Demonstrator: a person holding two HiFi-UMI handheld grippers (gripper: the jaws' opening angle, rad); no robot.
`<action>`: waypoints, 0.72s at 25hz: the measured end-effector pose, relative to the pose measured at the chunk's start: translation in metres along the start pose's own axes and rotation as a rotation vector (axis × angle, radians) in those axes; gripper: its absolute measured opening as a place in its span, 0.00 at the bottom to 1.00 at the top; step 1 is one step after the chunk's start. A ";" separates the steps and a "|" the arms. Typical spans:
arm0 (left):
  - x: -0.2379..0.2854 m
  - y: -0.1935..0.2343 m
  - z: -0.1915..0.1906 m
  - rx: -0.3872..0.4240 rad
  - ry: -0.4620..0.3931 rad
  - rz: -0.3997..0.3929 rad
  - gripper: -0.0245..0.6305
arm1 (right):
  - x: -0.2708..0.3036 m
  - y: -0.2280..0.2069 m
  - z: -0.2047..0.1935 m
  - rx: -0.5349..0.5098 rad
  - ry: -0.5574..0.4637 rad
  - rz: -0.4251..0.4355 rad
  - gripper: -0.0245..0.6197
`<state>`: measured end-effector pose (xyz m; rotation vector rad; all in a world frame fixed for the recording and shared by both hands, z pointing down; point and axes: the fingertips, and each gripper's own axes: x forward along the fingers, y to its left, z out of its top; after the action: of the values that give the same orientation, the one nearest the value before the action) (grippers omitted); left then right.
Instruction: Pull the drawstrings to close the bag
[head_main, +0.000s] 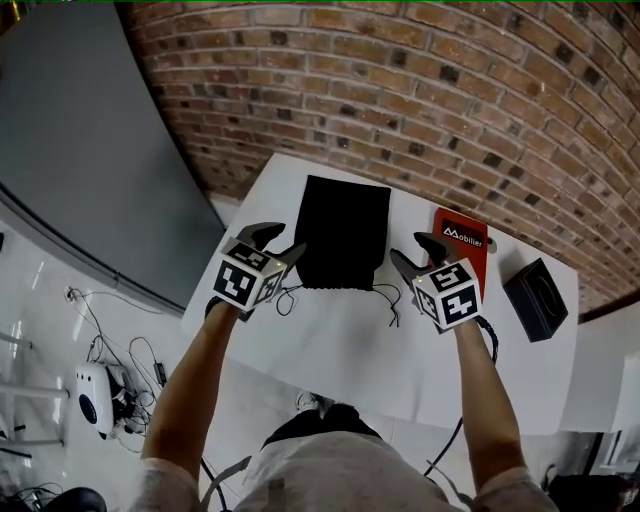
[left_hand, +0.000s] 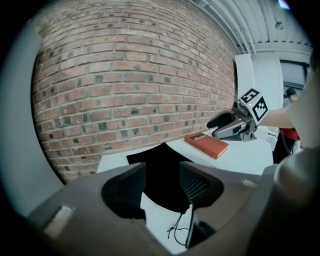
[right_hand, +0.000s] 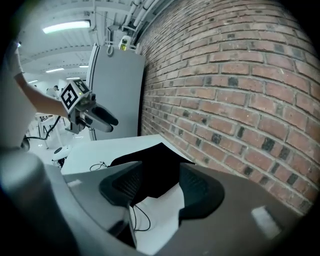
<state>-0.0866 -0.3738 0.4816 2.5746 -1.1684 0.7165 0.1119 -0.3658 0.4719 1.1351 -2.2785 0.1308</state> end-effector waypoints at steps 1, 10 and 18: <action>0.002 -0.002 -0.006 0.007 0.015 -0.011 0.36 | 0.002 0.002 -0.004 -0.004 0.009 0.008 0.40; 0.012 -0.017 -0.054 0.051 0.142 -0.063 0.36 | 0.015 0.018 -0.034 -0.070 0.090 0.092 0.40; 0.023 -0.033 -0.102 0.083 0.272 -0.126 0.36 | 0.028 0.039 -0.073 -0.122 0.182 0.180 0.40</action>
<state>-0.0831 -0.3271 0.5813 2.4881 -0.9018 1.0648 0.1023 -0.3364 0.5541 0.8212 -2.1900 0.1566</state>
